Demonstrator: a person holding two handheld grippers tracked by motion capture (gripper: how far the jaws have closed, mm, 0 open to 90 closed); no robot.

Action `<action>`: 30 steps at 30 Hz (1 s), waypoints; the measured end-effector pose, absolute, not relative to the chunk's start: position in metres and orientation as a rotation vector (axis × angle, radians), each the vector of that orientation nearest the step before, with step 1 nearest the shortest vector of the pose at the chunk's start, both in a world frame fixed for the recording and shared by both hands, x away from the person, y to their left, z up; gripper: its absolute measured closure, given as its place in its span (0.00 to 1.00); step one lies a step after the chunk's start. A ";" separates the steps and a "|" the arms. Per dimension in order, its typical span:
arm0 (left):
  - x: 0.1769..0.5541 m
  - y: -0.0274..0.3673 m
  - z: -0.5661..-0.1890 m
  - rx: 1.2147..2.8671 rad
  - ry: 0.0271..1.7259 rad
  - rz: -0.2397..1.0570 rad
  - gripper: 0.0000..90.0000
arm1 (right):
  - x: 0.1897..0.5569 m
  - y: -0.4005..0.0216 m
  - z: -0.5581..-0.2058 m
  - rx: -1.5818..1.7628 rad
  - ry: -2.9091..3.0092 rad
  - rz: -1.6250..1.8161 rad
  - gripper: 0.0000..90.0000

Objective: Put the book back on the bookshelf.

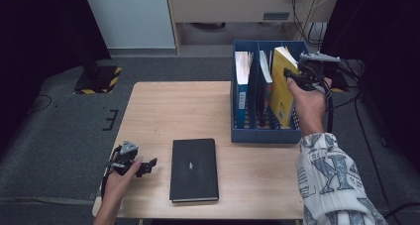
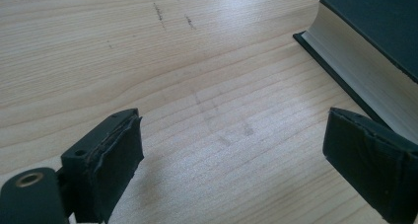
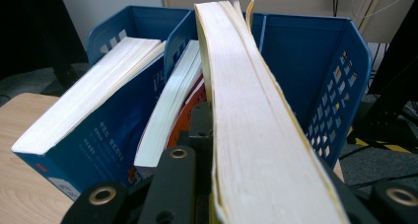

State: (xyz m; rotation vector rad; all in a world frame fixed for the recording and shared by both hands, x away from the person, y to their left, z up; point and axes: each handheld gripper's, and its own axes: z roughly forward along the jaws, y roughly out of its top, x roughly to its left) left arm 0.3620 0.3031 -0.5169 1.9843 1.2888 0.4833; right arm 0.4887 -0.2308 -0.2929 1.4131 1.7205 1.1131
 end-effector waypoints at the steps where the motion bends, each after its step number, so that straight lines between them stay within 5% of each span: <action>1: 0.362 0.303 -0.517 1.985 1.289 0.483 0.08 | 0.489 -0.230 -0.293 1.415 1.720 1.113 0.83; 30: 0.362 0.303 -0.517 1.983 1.283 0.482 0.09 | 0.512 -0.222 -0.301 1.428 1.694 1.076 0.83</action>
